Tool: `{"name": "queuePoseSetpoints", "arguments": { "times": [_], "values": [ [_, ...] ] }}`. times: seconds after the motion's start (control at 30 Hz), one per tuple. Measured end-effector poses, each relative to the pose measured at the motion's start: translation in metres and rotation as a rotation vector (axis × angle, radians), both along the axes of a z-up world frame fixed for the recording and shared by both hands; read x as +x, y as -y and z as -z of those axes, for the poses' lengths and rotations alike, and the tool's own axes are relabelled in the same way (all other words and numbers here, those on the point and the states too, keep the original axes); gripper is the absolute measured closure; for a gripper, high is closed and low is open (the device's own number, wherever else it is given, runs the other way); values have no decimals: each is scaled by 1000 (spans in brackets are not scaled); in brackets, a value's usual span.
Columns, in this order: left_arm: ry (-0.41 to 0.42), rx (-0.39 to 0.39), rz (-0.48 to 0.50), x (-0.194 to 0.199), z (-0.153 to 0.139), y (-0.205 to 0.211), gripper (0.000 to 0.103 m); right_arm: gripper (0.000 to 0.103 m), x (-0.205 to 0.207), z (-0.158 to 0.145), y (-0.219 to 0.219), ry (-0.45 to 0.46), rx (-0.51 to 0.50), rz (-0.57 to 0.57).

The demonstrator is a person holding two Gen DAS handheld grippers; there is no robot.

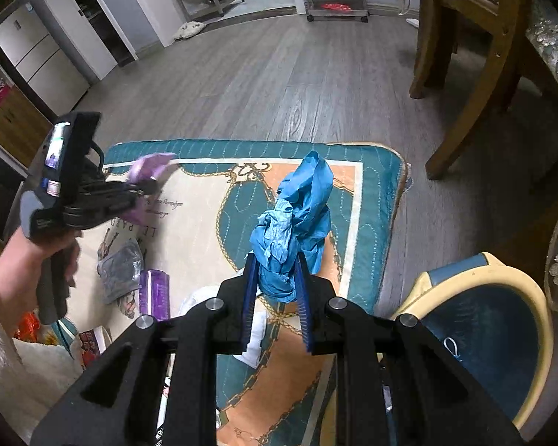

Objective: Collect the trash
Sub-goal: 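Grasp the blue glove with the right tool while the left tool grasps the purple wrapper, then carry the blue glove and purple wrapper over the bin with both tools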

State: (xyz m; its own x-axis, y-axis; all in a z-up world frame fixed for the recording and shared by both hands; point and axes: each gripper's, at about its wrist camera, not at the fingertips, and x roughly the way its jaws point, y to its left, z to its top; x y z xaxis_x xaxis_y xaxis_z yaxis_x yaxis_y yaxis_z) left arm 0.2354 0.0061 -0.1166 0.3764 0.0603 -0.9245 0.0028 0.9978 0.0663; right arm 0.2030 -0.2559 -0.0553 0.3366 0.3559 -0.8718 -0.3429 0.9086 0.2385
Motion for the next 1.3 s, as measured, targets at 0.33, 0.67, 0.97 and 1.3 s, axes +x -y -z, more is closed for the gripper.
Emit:
{"name": "queuePoseSetpoints", "arguments": {
  "times": [0.33,0.67,0.97,1.3],
  "values": [
    [147,49,121,-30,-60,18,91,84,-20,-39,14,71,9,66],
    [303,-22,278,-75,-116,66,91,84,-63,-96,67,181,76,210],
    [382,-108,467,-113,-144,118,91,84,-93,-107,114,191,80,309],
    [365,-194,607,-128,-138,165,91,84,-95,-97,129,170,48,300]
  ]
}}
